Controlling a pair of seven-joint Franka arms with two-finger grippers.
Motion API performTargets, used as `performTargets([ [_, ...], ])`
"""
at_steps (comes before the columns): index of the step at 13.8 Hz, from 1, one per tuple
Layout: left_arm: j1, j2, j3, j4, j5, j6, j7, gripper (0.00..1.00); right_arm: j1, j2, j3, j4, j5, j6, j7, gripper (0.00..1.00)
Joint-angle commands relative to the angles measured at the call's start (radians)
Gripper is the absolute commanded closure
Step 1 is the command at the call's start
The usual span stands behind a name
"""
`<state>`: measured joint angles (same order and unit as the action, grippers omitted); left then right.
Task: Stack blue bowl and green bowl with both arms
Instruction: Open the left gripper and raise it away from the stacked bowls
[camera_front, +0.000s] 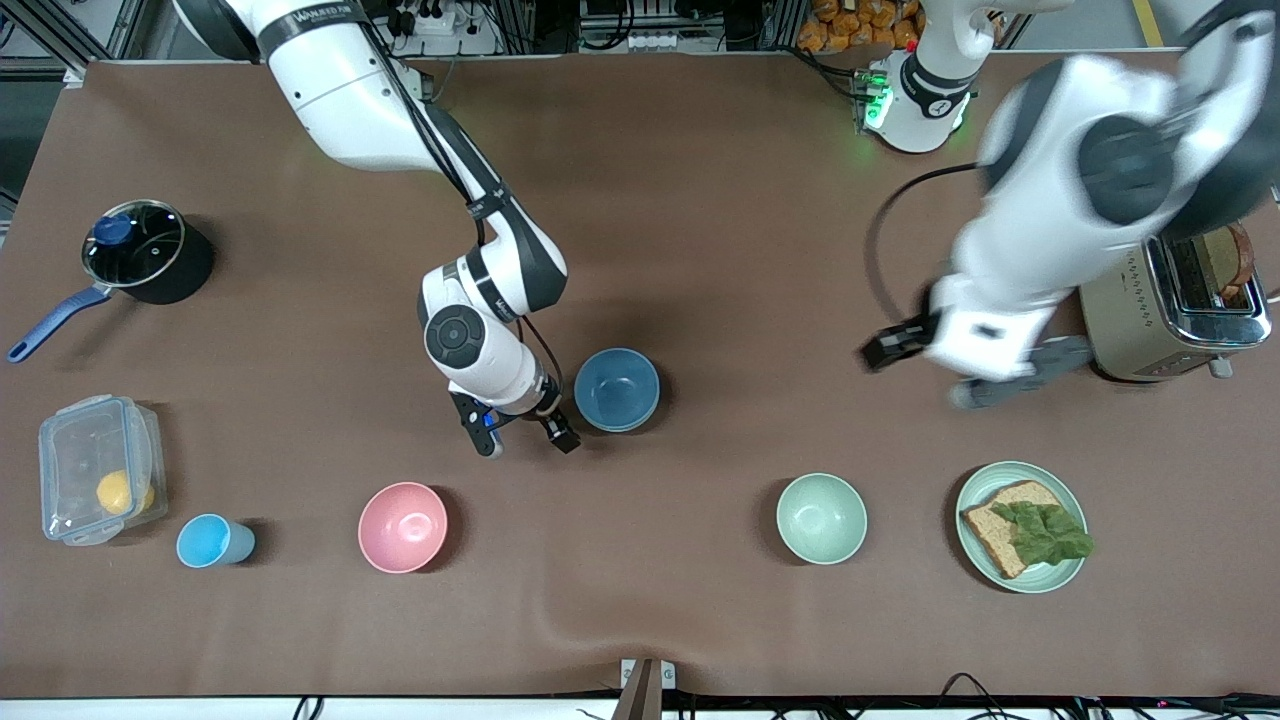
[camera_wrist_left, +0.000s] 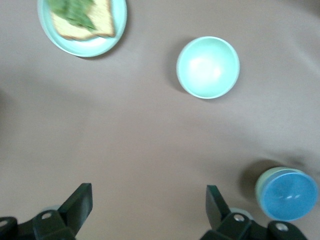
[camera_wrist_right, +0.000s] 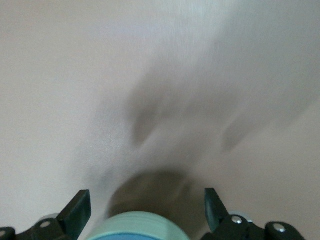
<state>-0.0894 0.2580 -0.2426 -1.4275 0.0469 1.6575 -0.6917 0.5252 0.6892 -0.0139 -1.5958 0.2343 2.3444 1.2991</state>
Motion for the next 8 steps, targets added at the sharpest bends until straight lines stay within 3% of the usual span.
performTargets([
  [1, 0.075, -0.084, -0.015, -0.041, 0.008, -0.059, 0.131, 0.00, -0.079, -0.111, 0.009, -0.015, -0.016, -0.169, -0.221, 0.00],
  [5, 0.082, -0.149, 0.000, -0.059, 0.004, -0.119, 0.259, 0.00, -0.114, -0.294, -0.003, -0.026, -0.127, -0.364, -0.519, 0.00],
  [8, 0.085, -0.221, 0.078, -0.105, -0.001, -0.134, 0.458, 0.00, -0.193, -0.445, -0.004, -0.024, -0.156, -0.534, -0.777, 0.00],
])
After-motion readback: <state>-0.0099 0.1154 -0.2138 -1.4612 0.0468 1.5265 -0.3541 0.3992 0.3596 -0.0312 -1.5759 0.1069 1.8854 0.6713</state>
